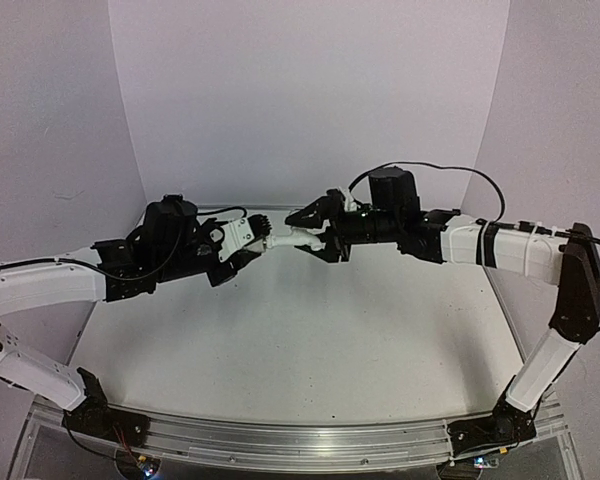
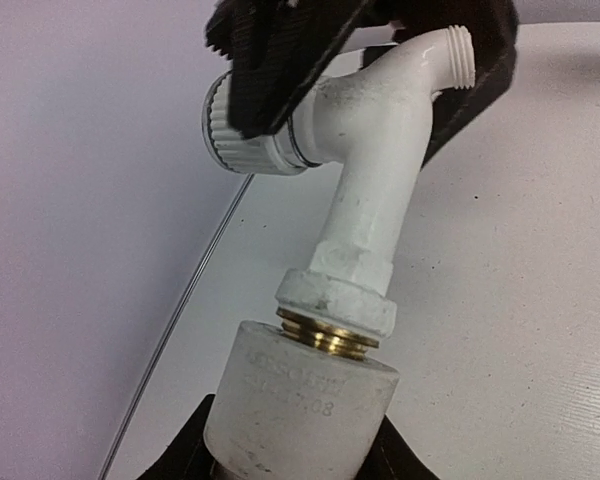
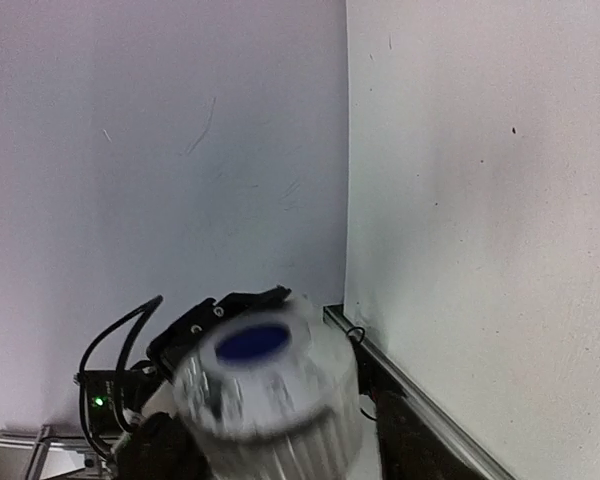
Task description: Install the water faucets
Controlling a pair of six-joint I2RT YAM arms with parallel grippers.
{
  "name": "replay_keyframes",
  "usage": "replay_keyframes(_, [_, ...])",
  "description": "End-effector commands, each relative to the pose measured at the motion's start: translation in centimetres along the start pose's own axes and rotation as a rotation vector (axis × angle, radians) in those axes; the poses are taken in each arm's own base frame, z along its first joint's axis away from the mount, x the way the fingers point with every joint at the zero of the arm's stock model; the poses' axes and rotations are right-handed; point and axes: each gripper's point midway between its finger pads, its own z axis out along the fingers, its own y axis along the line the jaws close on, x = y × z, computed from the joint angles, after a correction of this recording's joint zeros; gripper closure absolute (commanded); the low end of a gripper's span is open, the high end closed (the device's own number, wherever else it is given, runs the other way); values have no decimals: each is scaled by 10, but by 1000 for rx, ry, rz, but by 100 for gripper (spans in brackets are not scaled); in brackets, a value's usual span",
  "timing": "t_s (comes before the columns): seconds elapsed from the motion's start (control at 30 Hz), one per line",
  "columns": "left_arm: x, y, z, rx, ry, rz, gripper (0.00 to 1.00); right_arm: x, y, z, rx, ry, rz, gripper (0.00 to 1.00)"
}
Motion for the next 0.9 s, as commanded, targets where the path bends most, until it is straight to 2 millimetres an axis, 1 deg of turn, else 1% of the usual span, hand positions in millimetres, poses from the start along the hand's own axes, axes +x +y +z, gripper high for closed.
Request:
replay_keyframes(0.0, [-33,49,-37,-186,-157,-185,100,7,22,-25,-52,-28,-88,18])
replay_keyframes(0.03, [-35,48,-41,-180,-171,-207,100,3,22,-30,-50,-50,-130,11])
replay_keyframes(0.07, [-36,48,-44,-176,-182,-239,100,1,26,-35,-51,-72,-209,4])
replay_keyframes(0.1, [-37,47,-48,-167,-194,-265,100,-3,30,-40,-50,-101,-298,2])
replay_keyframes(0.13, [-36,46,-52,-160,-204,-288,100,-9,35,-48,-42,-145,-366,2])
replay_keyframes(0.2, [-37,43,-58,-138,-221,-342,100,-14,41,-63,-11,-211,-521,2])
replay_keyframes(0.27, [-39,37,-63,-98,-234,-412,100,-19,47,-84,34,-300,-669,2])
replay_keyframes(0.37, [-44,27,-65,-5,-233,-541,100,-25,42,-117,133,-437,-806,2])
replay_keyframes(0.43, [-47,14,-63,93,-202,-630,100,-30,38,-137,208,-522,-927,2])
replay_keyframes(0.47, [-49,6,-61,147,-183,-671,100,-29,39,-143,230,-538,-997,2])
replay_keyframes(0.53, [-56,-8,-58,254,-156,-746,100,-23,45,-151,252,-531,-1137,2])
replay_keyframes(0.67, [-73,-44,-55,525,-123,-854,100,-12,49,-156,280,-481,-1317,2])
replay_keyframes(0.8, [-90,-71,-59,766,-101,-908,100,13,53,-145,197,-329,-1439,2])
replay_keyframes(0.87, [-97,-81,-63,866,-91,-927,100,31,57,-140,107,-251,-1471,2])
